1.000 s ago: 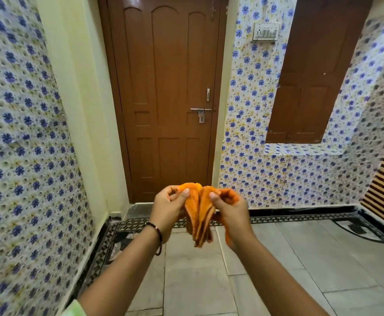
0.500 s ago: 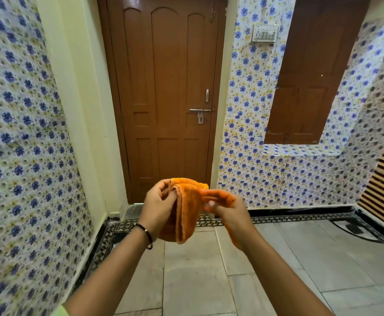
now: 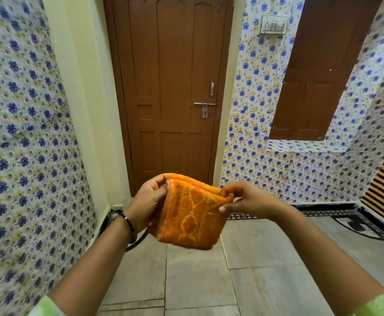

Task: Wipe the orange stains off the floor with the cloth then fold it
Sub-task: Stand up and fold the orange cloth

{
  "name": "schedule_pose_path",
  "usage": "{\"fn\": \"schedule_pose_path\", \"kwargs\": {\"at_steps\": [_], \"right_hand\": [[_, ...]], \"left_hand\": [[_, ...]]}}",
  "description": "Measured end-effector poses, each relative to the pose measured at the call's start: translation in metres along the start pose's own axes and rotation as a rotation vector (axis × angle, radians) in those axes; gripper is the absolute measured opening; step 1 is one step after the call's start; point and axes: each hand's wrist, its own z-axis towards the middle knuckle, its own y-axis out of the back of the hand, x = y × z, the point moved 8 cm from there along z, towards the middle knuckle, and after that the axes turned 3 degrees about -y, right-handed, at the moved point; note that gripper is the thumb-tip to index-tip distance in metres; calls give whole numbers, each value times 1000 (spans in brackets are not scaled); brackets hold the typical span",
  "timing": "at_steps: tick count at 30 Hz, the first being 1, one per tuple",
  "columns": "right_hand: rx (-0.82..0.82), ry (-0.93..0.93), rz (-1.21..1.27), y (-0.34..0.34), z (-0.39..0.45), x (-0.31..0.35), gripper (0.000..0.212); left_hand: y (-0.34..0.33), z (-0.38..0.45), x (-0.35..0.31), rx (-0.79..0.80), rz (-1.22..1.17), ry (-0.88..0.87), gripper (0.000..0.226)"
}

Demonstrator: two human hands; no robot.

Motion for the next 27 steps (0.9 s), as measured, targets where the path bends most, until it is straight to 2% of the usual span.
{"fn": "schedule_pose_path", "kwargs": {"at_steps": [4,7,10,12,13,15,17,19,21,23,27], "right_hand": [[-133,-78,165,10,3,-7,20],[-298,-70,481,10,4,-10,31],[-487,-170,691,11,6,-27,43],[-545,-244,837,7,9,-42,52],[-550,-277,909,3,11,-48,59],[-531,-341,1017,-3,11,-57,65],[-460,-367,1100,-9,11,-60,62],[-325,-297,1189,-17,12,-62,83],[-172,-223,1240,-32,12,-63,102],[-56,-248,1157,-56,10,-64,98],[-214,-301,1102,-57,9,-73,64]], "left_hand": [[-2,1,10,-15,75,38,24],[-9,2,20,-88,52,139,29],[-19,-1,33,-114,-90,255,46],[-20,-1,38,-132,-229,272,49],[-21,-2,37,-122,-290,272,48],[-26,-1,36,-58,-267,262,37],[-27,-1,41,-23,-125,260,48],[-21,2,44,-77,-111,250,51],[-16,4,46,-127,-211,247,46],[-12,6,48,-151,-281,235,47],[-2,4,61,-148,-222,284,69]]}}
